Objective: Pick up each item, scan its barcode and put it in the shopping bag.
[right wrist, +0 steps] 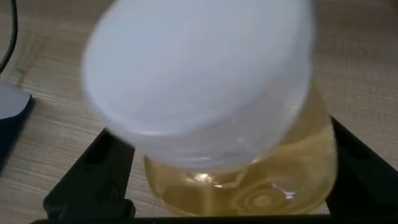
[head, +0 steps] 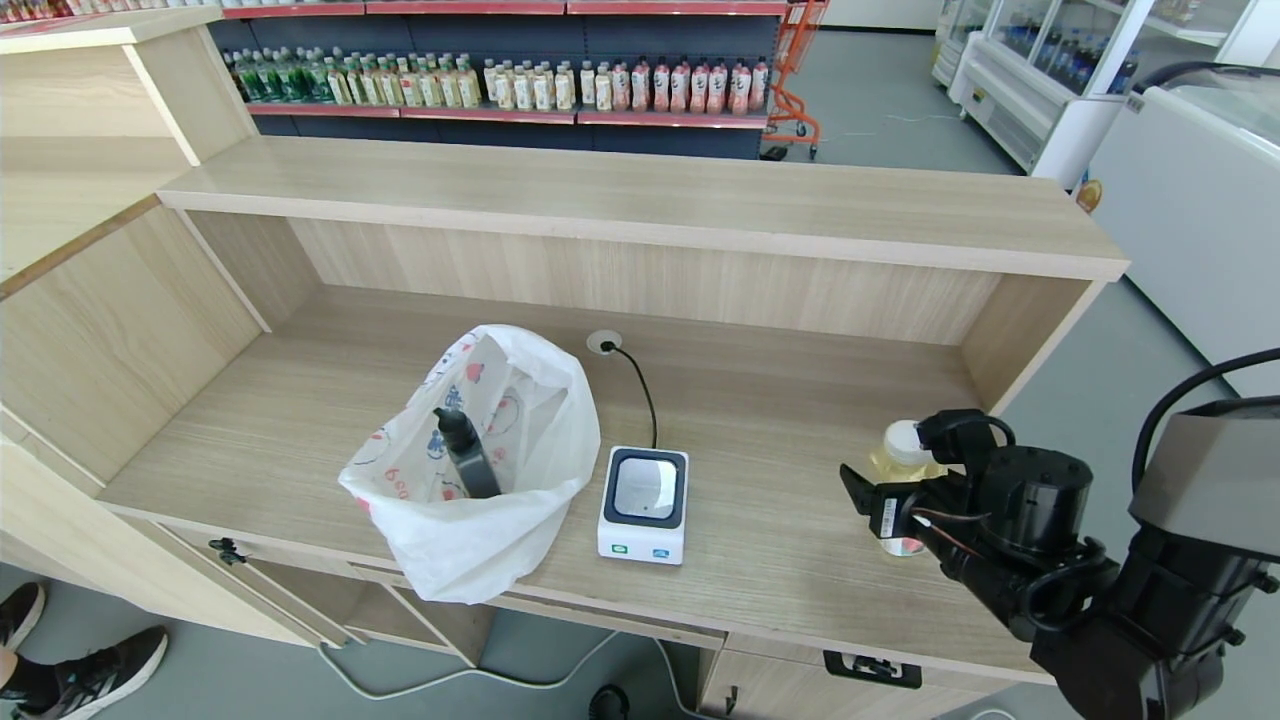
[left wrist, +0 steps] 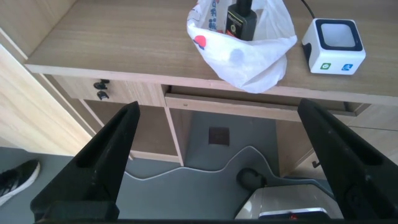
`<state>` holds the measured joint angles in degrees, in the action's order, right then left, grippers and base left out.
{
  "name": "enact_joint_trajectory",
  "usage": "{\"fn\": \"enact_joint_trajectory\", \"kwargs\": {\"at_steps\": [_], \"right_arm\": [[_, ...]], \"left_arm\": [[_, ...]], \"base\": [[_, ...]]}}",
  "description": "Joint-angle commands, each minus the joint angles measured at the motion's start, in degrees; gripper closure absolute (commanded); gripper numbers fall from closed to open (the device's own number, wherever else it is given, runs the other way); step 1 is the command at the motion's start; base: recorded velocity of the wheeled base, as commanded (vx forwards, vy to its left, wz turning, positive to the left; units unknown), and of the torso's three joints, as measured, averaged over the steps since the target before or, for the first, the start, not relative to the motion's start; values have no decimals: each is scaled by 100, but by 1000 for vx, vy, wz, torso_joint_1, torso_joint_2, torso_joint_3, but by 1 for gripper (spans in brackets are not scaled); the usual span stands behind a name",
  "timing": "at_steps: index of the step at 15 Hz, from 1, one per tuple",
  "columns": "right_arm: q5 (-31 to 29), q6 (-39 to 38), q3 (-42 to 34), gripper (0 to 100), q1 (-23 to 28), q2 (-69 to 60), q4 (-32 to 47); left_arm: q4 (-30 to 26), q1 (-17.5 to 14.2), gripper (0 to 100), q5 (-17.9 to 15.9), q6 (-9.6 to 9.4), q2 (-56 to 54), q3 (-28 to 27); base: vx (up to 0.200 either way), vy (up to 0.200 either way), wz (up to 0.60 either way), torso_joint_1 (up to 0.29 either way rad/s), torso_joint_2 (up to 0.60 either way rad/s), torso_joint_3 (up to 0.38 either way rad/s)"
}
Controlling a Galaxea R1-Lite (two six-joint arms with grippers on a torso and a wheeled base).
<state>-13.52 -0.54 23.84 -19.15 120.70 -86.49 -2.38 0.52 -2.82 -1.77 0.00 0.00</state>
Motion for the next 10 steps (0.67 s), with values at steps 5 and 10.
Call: {"fn": "enact_joint_trajectory", "kwargs": {"at_steps": [5,10], "right_arm": [[16,89,-20,100,113,59,-96],[25,115,-214,100,96,121,-263]], "left_arm": [[0,0,0,0,1,9,0],[0,0,0,0,1,9,0]], "base": [[0,0,0,0,0,0],[0,0,0,0,0,0]]}}
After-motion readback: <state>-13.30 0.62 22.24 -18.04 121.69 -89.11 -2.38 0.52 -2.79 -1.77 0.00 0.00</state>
